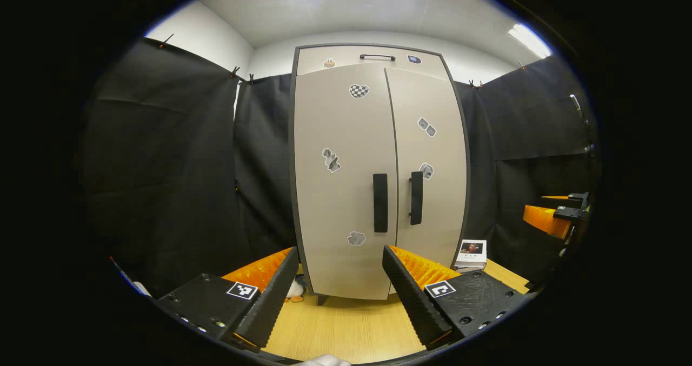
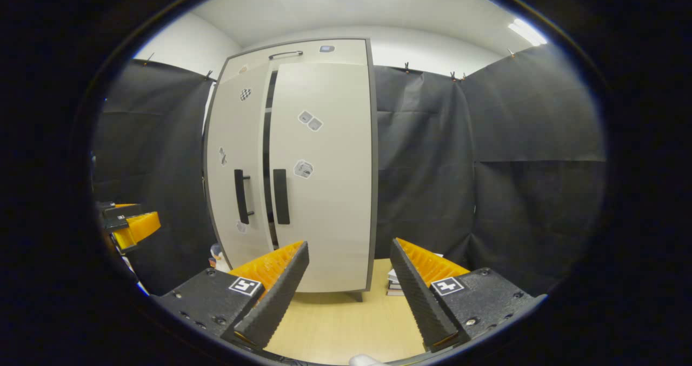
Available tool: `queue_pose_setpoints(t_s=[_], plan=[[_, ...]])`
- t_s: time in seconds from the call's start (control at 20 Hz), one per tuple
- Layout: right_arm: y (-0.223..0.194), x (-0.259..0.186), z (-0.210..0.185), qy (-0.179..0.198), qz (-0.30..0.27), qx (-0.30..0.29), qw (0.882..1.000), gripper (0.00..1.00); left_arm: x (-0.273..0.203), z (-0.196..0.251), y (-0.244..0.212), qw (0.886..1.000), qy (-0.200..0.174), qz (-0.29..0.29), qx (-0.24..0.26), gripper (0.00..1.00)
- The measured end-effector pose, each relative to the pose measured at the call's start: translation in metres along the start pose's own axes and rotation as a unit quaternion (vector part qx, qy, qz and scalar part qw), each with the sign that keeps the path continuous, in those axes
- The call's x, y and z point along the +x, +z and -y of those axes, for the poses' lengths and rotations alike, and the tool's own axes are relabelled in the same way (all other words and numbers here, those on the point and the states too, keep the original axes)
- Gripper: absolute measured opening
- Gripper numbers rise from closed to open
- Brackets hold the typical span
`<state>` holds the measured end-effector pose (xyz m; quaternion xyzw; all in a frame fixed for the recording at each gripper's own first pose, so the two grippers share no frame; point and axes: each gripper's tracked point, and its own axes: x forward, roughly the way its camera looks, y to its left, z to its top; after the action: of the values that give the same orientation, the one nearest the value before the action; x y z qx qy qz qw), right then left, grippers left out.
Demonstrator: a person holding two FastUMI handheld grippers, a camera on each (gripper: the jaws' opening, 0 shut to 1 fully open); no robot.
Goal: Grab one shoe with the right hand and put it into the shoe cabinet, grab the other shoe with the left hand and put it into the shoe cabinet; then close the right door with the right hand and the left door with the left hand.
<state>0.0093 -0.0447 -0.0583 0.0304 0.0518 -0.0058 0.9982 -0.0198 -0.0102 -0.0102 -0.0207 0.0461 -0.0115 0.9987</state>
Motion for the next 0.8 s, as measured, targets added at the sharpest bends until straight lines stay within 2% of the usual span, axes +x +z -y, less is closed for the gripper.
queue_pose_setpoints(t_s=[0.8], plan=[[-0.001, 0.0, -0.011, 0.001, -0.001, 0.005, 1.0, 0.99, 0.005, 0.0, 0.005, 1.0, -0.011, 0.007, 0.011, 0.96]])
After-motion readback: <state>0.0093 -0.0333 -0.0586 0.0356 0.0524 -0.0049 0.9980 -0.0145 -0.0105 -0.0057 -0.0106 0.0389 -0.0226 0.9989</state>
